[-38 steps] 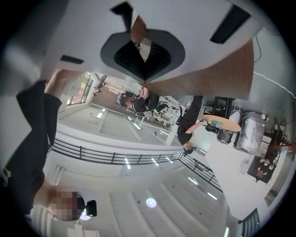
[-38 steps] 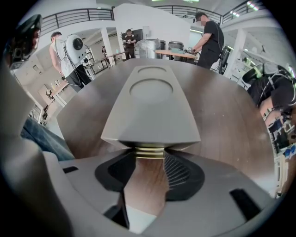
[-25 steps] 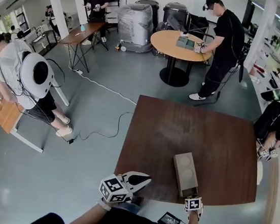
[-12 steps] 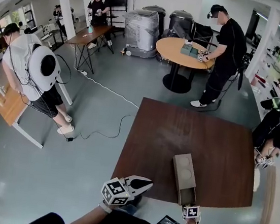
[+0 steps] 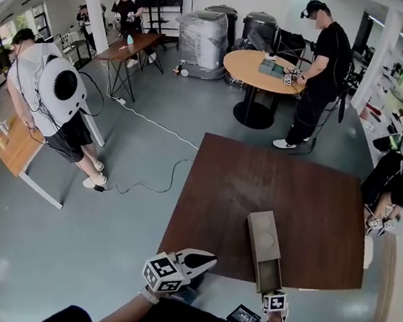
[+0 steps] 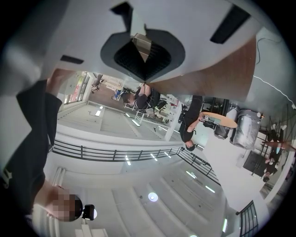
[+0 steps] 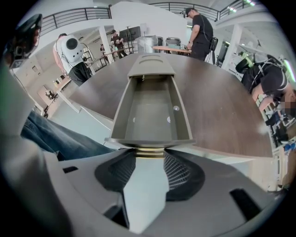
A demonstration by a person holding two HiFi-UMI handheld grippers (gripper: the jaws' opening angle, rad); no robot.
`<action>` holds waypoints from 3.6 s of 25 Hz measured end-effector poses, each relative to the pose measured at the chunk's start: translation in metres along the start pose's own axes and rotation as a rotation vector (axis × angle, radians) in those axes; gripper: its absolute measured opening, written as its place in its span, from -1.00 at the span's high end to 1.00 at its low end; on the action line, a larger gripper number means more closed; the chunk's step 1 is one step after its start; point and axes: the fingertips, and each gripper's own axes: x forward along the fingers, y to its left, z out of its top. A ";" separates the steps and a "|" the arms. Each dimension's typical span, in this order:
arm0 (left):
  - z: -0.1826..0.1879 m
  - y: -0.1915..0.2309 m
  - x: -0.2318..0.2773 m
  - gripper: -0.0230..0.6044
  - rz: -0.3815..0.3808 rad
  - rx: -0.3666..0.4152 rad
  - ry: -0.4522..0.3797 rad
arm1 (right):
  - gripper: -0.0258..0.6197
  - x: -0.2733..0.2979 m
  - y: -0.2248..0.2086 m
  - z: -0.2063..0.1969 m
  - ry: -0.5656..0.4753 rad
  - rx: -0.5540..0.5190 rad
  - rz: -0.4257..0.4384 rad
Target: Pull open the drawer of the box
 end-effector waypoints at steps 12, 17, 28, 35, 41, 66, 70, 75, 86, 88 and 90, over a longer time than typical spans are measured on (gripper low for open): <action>-0.004 -0.044 0.005 0.91 -0.020 0.025 0.002 | 0.37 -0.013 0.004 -0.019 -0.013 0.019 0.003; -0.017 -0.054 -0.002 0.91 -0.015 0.027 0.011 | 0.37 -0.008 0.010 -0.059 0.173 0.083 -0.007; -0.025 -0.083 0.000 0.91 -0.076 0.059 0.030 | 0.36 -0.051 -0.011 -0.040 -0.119 0.122 -0.085; -0.031 -0.130 0.014 0.91 -0.183 0.083 0.055 | 0.61 -0.180 -0.022 -0.028 -0.359 0.197 -0.218; -0.051 -0.176 0.019 0.91 -0.272 0.092 0.088 | 0.96 -0.278 0.017 -0.014 -0.598 0.185 -0.188; -0.075 -0.254 -0.004 0.91 -0.364 0.120 0.134 | 0.96 -0.406 0.134 -0.024 -0.854 0.151 -0.124; -0.066 -0.249 -0.019 0.91 -0.367 0.134 0.117 | 0.96 -0.411 0.160 -0.010 -0.878 0.138 -0.107; -0.054 -0.233 -0.059 0.91 -0.353 0.109 0.101 | 0.96 -0.412 0.204 0.019 -0.871 0.113 -0.084; -0.050 -0.195 -0.162 0.91 -0.307 0.094 0.021 | 0.96 -0.421 0.304 0.045 -0.873 0.008 -0.106; -0.052 -0.191 -0.182 0.91 -0.305 0.092 0.014 | 0.96 -0.423 0.324 0.045 -0.868 0.001 -0.111; -0.053 -0.189 -0.198 0.91 -0.307 0.092 0.003 | 0.96 -0.427 0.341 0.046 -0.880 -0.007 -0.117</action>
